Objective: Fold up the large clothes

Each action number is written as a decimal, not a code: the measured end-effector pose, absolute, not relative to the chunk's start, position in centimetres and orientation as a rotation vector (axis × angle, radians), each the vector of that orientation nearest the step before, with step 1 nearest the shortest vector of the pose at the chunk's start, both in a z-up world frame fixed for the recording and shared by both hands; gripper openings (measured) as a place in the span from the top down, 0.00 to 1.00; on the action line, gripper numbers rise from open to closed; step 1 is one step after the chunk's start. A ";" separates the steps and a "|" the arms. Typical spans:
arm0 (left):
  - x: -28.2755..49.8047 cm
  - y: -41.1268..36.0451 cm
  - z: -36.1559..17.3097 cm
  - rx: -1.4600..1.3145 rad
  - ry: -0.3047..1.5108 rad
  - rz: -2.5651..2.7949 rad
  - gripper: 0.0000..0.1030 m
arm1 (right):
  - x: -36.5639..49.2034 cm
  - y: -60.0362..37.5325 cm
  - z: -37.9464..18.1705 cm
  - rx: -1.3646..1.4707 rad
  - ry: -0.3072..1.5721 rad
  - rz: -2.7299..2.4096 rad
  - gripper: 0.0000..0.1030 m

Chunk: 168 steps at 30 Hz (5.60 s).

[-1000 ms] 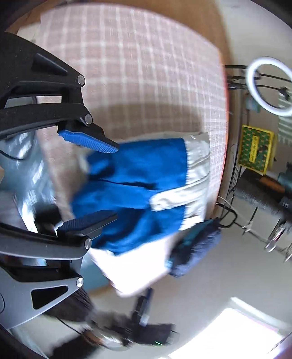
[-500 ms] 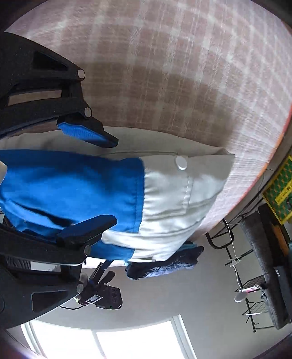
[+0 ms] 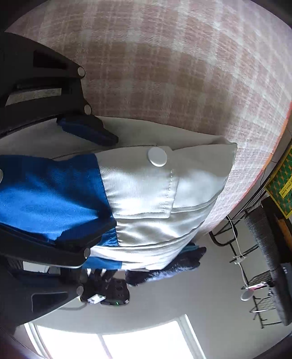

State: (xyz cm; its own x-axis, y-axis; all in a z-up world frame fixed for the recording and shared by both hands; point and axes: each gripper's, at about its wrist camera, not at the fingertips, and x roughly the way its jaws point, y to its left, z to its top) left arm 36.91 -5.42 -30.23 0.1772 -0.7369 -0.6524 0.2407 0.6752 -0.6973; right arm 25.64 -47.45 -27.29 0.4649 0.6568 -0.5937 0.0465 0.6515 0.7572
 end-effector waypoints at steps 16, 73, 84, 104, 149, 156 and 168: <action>35.6 -6.6 -28.3 -0.271 1.131 -0.655 0.35 | 26.7 -45.1 -27.1 0.642 1.120 0.379 0.43; 26.3 -28.6 -9.6 0.102 0.677 -0.817 0.83 | 17.6 -53.0 -7.6 0.078 0.736 0.128 0.86; 32.0 -44.6 -4.6 0.029 0.575 -0.944 0.83 | 23.3 -67.0 0.5 0.002 0.629 -0.040 0.86; 46.1 -56.7 -17.6 0.062 0.758 -0.787 0.65 | 42.0 -76.8 -16.8 -0.302 0.935 -0.417 0.54; 12.1 -25.3 5.3 0.115 0.384 -0.830 0.29 | 4.7 -55.2 7.5 0.001 0.550 -0.466 0.38; 8.4 -22.2 4.4 0.095 0.353 -0.832 0.19 | 1.8 -51.0 6.9 0.005 0.494 -0.465 0.31; 8.6 -20.8 1.0 0.080 0.332 -0.731 0.00 | 2.9 -47.9 4.9 -0.005 0.401 -0.511 0.20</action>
State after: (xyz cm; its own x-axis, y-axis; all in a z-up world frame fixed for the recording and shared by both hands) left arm 8.58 -20.76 0.99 0.6950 -0.6414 -0.3250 0.6665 0.7442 -0.0434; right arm 2.91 -47.89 4.90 0.7965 -0.4766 -0.3721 0.4746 0.8741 -0.1038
